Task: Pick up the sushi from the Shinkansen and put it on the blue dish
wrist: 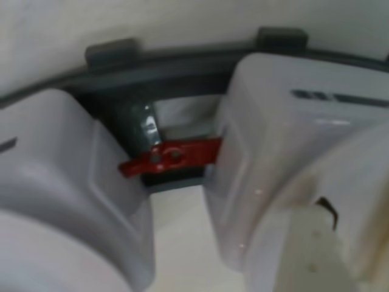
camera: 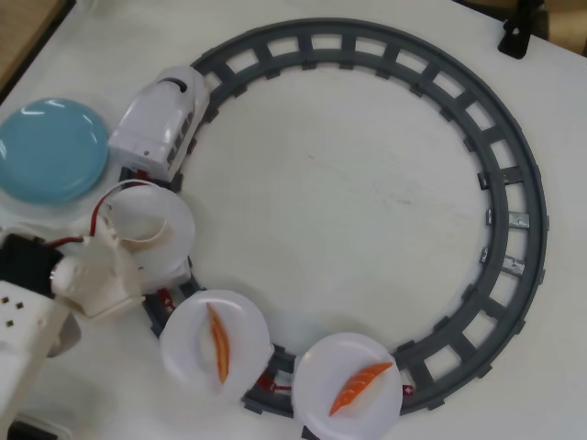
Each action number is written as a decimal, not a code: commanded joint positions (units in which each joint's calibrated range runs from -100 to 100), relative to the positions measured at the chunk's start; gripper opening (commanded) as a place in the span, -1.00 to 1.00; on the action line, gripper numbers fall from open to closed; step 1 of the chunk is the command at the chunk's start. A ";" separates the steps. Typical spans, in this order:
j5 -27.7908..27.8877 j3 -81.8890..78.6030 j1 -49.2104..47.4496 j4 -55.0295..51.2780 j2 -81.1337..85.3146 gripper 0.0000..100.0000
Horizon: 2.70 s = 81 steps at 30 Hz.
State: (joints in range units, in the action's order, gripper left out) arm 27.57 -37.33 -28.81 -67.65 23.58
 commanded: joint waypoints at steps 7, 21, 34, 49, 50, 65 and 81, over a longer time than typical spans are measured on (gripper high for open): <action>-0.38 -2.98 -0.33 7.14 0.19 -0.74; -1.68 2.88 -2.44 6.80 0.36 -0.94; -8.01 28.13 -18.90 0.60 -6.94 -0.94; -11.94 71.32 -27.44 0.60 -54.73 -0.94; -12.30 74.39 -27.35 0.26 -57.96 -0.94; -14.13 97.02 -27.26 -10.95 -73.64 -0.78; -14.92 124.07 -27.97 -31.84 -73.39 -0.52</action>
State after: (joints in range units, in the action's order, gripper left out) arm 13.45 78.96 -56.11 -97.39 -51.50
